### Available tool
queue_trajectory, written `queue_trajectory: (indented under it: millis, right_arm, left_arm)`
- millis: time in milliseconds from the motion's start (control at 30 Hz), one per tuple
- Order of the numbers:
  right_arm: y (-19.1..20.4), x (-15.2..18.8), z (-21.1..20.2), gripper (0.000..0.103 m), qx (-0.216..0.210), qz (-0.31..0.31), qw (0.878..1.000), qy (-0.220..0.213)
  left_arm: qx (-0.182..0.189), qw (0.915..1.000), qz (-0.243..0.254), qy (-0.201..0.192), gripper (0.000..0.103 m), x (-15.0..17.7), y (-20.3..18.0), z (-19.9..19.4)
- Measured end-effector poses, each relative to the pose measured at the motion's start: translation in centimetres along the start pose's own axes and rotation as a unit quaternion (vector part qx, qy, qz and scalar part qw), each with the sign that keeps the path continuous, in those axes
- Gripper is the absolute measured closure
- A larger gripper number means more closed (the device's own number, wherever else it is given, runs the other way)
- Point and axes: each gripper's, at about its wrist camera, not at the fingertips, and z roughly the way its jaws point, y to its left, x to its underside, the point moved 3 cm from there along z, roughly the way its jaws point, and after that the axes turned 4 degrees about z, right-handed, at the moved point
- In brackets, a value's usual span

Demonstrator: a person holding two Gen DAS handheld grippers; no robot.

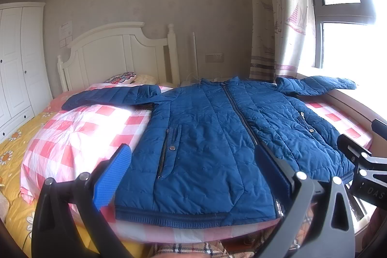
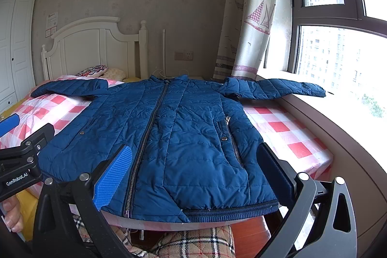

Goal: Fold large clothes

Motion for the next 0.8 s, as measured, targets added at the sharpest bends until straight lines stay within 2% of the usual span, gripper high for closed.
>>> queue_trajectory:
  millis: [800]
  right_arm:
    - [0.08, 0.11, 0.02, 0.004, 0.0, 0.001, 1.0, -0.001]
  left_arm:
    - [0.001, 1.0, -0.002, -0.001, 0.002, 0.06, 0.45, -0.07]
